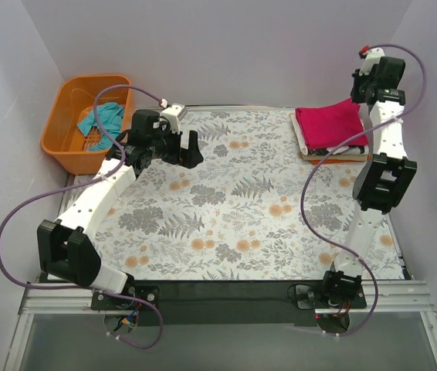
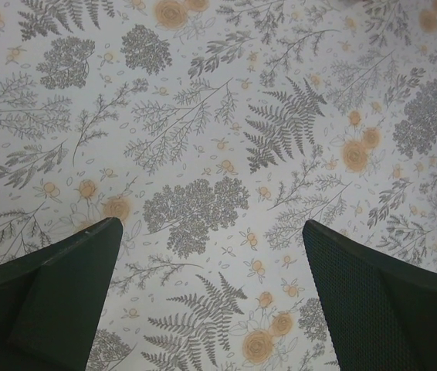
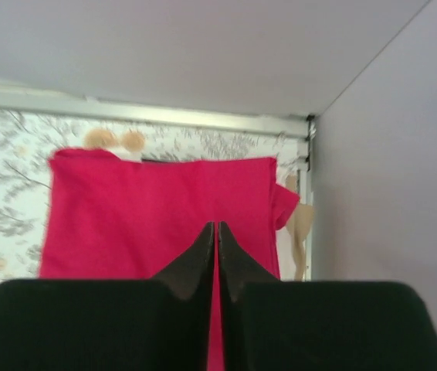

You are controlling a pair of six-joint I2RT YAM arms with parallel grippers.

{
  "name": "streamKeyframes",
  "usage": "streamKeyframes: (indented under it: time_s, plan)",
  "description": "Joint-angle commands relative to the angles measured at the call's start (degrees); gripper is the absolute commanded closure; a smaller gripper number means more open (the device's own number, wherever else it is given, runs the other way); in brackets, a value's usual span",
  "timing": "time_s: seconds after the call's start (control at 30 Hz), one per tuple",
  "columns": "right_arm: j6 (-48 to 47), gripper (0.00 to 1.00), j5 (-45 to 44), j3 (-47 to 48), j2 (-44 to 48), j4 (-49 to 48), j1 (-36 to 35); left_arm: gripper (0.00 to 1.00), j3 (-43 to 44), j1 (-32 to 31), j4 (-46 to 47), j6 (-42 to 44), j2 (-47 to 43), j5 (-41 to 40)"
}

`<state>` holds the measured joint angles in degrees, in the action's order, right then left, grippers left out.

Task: Fold and stack the t-shirts
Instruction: Neatly place the folded tshirt to the corner

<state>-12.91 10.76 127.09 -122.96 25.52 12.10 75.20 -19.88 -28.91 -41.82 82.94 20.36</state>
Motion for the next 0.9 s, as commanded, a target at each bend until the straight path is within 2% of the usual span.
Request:
streamKeyframes:
  time_s: [0.0,0.03,0.07,0.13,0.17,0.23,0.27,0.3,0.33,0.37,0.67,0.87]
  plan:
    - [0.60,0.93,0.85,4.92,-5.87,-1.78,0.38,0.02,1.09,0.37,-2.99,0.95,1.79,-1.19]
    - [0.86,0.90,-0.47,4.49,-6.50,-2.66,0.38,0.02,1.35,0.28,-3.17,1.13,2.31,-1.29]
    - [1.21,0.74,-3.53,3.62,-6.85,-3.62,0.38,0.02,1.35,0.37,-3.35,1.22,3.10,-1.37]
    - [2.36,0.51,-5.48,-1.02,-6.33,-7.75,0.47,0.02,1.27,0.37,-3.35,1.48,3.90,-1.99]
    - [2.36,0.47,-5.14,-2.62,-5.37,-9.24,0.47,0.02,1.35,0.45,-3.35,1.66,4.16,-1.99]
    - [2.71,0.56,-5.40,-5.35,-4.66,-13.54,0.56,0.02,1.18,0.72,-3.26,1.75,5.13,-1.99]
    - [2.80,0.71,-6.71,-6.49,-4.75,-14.87,0.47,0.02,1.09,0.72,-3.18,1.66,5.30,-1.82]
    - [2.89,0.80,-7.59,-6.24,-5.18,-15.75,0.47,0.02,1.09,0.89,-3.17,1.57,5.83,-1.64]
    - [3.50,0.95,-8.21,-5.80,-5.80,-16.72,0.56,0.02,0.92,0.89,-3.17,1.48,6.01,-1.38]
    - [3.94,0.99,-9.26,-4.49,-7.02,-17.08,0.91,0.02,0.74,0.89,-3.09,1.22,6.10,-1.20]
    - [5.17,0.99,-12.52,-1.05,-12.83,-20.07,1.96,0.02,-0.05,0.89,-3.00,1.31,6.80,-1.20]
    - [5.79,0.99,-11.38,-2.63,-11.61,-21.82,2.14,0.02,-0.40,0.98,-3.35,1.31,7.50,-1.46]
